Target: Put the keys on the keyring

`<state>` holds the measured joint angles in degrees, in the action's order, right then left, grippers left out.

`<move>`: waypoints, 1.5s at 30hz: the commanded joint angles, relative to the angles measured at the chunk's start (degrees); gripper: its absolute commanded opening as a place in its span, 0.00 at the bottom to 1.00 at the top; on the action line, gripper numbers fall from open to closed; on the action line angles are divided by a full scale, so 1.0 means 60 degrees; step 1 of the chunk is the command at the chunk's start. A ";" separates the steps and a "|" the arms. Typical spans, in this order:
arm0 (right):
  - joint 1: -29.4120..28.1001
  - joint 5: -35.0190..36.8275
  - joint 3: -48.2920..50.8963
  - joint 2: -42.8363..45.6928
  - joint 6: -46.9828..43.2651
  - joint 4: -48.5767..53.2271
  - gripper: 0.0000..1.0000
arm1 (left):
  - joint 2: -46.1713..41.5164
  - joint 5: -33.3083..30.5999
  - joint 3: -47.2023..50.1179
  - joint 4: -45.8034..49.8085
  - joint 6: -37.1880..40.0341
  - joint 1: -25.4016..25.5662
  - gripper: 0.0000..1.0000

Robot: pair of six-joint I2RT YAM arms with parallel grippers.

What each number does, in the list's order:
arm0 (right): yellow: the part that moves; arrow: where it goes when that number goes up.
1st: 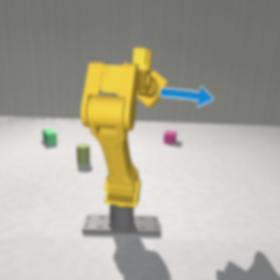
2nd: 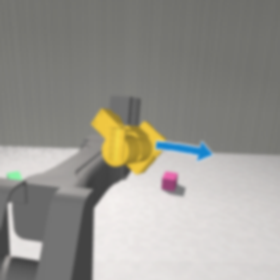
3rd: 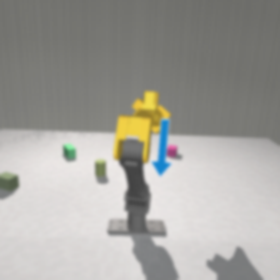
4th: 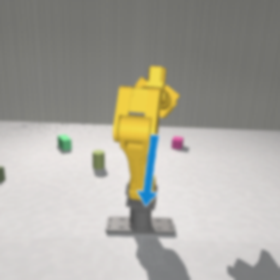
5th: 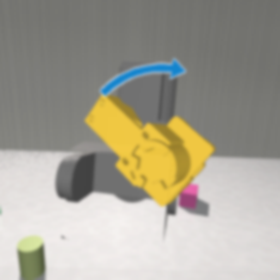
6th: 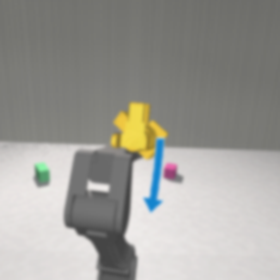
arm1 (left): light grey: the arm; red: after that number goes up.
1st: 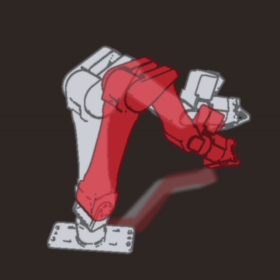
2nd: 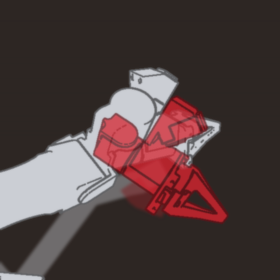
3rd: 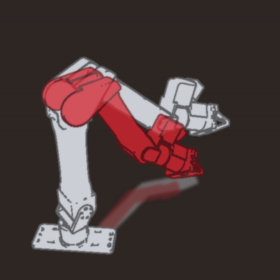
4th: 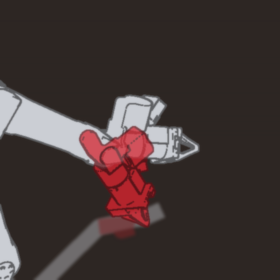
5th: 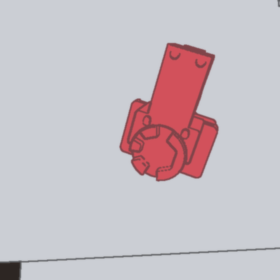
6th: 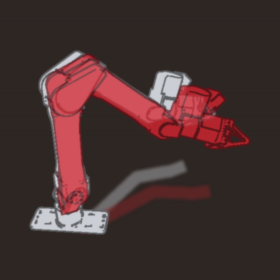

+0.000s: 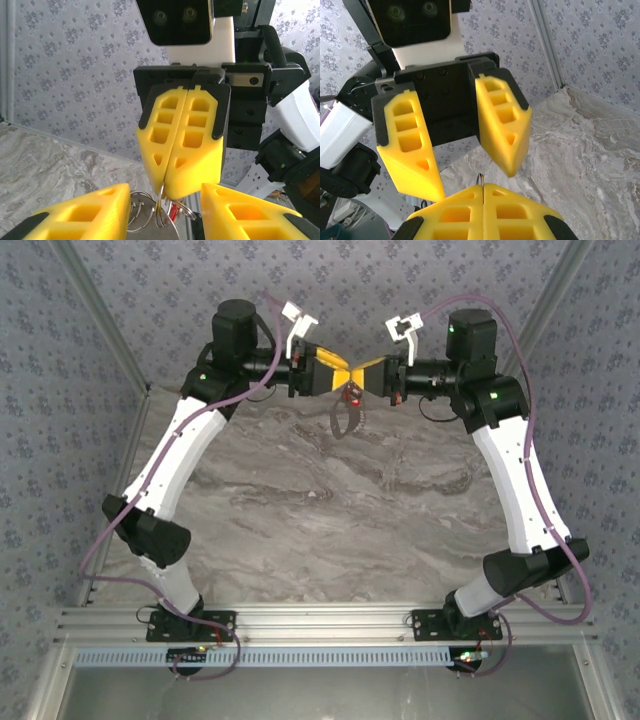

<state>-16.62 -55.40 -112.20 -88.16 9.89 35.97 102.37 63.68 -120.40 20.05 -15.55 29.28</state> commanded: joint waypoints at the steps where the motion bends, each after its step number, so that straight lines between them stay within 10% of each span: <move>1: 0.0045 -0.0300 0.0023 0.0016 0.0269 -0.0555 0.00 | 0.0114 0.0350 -0.0324 0.0213 0.0152 0.0050 0.37; 45: 0.0207 -0.0406 0.0390 0.0043 0.0731 -0.1240 0.00 | 0.0327 0.0476 -0.0773 0.0283 0.0160 0.0153 0.18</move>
<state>-15.88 -57.52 -110.37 -88.16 12.88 31.59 103.63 63.83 -123.22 22.13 -14.81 29.65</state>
